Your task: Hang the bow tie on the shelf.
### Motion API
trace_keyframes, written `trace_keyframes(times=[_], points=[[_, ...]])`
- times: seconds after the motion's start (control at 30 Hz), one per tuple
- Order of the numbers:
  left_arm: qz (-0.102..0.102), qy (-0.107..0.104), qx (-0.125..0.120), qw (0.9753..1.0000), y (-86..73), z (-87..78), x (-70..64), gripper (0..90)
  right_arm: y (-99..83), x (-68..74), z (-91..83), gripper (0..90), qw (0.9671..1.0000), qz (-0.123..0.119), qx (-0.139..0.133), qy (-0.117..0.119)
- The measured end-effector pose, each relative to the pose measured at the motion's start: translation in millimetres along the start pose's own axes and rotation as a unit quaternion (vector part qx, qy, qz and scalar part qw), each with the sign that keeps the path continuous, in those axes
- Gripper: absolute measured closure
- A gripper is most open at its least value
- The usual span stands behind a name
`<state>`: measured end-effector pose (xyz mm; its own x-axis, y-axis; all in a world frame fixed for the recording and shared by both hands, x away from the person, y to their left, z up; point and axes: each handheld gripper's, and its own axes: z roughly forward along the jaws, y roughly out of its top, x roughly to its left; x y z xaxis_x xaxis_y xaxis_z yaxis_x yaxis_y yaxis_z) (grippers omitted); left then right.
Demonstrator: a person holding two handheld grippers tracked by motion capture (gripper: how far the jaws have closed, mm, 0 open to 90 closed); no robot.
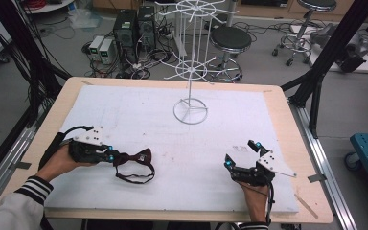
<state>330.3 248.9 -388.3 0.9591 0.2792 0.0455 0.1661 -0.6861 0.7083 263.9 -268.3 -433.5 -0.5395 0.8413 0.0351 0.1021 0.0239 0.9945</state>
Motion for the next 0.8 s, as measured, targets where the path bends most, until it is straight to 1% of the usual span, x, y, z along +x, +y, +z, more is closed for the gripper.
trace_keyframes(times=[0.03,0.07,0.1,0.13,0.17,0.3,0.33,0.37,0.4,0.43,0.47,0.5,0.53,0.57,0.6,0.63,0.67,0.7,0.73,0.77,0.8], points=[[-0.001,-0.001,-0.004,1.0000,0.6,-0.9,0.3,84.3,2.2,0.3,0.7,0.7,1.0000,0.000,0.003,0.004],[-0.002,0.002,-0.011,0.9999,1.3,-1.8,0.1,84.3,5.1,0.8,2.0,0.7,1.0000,-0.001,0.005,0.008],[-0.006,0.003,-0.023,0.9997,3.1,-3.9,-0.5,84.3,8.1,1.9,3.1,0.7,0.9999,-0.003,0.010,0.012],[-0.006,0.003,-0.023,0.9997,3.1,-3.9,-0.5,84.4,11.3,2.8,4.5,0.7,0.9997,-0.004,0.014,0.017],[-0.007,0.006,-0.031,0.9995,4.2,-4.2,-1.2,84.4,11.3,2.8,4.5,0.7,0.9997,-0.004,0.014,0.017],[-0.006,0.007,-0.049,0.9988,8.9,-5.0,-3.2,84.4,24.8,7.0,10.5,0.7,0.9986,-0.011,0.018,0.049],[-0.005,0.006,-0.053,0.9985,10.3,-4.9,-3.7,84.4,27.1,7.8,11.4,0.7,0.9982,-0.010,0.017,0.057],[-0.005,0.008,-0.059,0.9982,11.8,-4.8,-4.1,84.4,33.2,9.5,14.0,0.7,0.9971,-0.004,0.018,0.073],[-0.004,0.008,-0.063,0.9980,13.3,-4.8,-4.2,84.4,33.2,9.5,14.0,0.7,0.9971,-0.004,0.018,0.073],[-0.005,0.007,-0.069,0.9976,15.0,-4.5,-4.5,84.4,36.3,10.4,15.6,0.7,0.9963,-0.003,0.018,0.084],[-0.006,0.008,-0.077,0.9970,17.5,-4.1,-4.9,84.4,43.2,12.8,19.6,0.7,0.9946,-0.004,0.023,0.101],[-0.006,0.008,-0.077,0.9970,17.5,-4.1,-4.9,84.4,43.2,12.8,19.6,0.7,0.9946,-0.004,0.023,0.101],[-0.006,0.008,-0.081,0.9967,19.4,-3.9,-5.3,84.5,48.8,14.7,23.9,0.7,0.9928,-0.007,0.029,0.116],[-0.010,0.008,-0.087,0.9962,20.5,-3.3,-6.1,84.5,50.9,15.6,25.4,0.7,0.9921,-0.006,0.031,0.121],[-0.008,0.006,-0.090,0.9959,22.1,-3.5,-6.1,84.5,50.9,15.6,25.4,0.7,0.9921,-0.006,0.031,0.121],[-0.009,0.006,-0.096,0.9953,23.5,-3.3,-6.8,84.5,55.9,17.8,29.8,0.7,0.9893,-0.003,0.038,0.141],[-0.007,0.008,-0.099,0.9950,24.9,-3.6,-7.2,84.5,58.2,19.1,32.0,0.7,0.9874,0.000,0.043,0.152],[-0.009,0.007,-0.104,0.9946,26.1,-3.5,-7.7,84.5,58.2,19.1,32.0,0.7,0.9874,0.000,0.043,0.152],[-0.007,0.008,-0.106,0.9943,27.6,-3.6,-7.9,84.5,60.6,20.3,34.7,0.7,0.9856,0.001,0.049,0.162],[-0.007,0.009,-0.107,0.9942,28.3,-3.7,-8.1,84.5,63.5,22.3,37.9,0.7,0.9840,-0.003,0.058,0.169],[-0.007,0.010,-0.112,0.9936,30.6,-3.8,-8.6,84.5,64.7,22.8,39.4,0.7,0.9834,-0.008,0.061,0.171]])
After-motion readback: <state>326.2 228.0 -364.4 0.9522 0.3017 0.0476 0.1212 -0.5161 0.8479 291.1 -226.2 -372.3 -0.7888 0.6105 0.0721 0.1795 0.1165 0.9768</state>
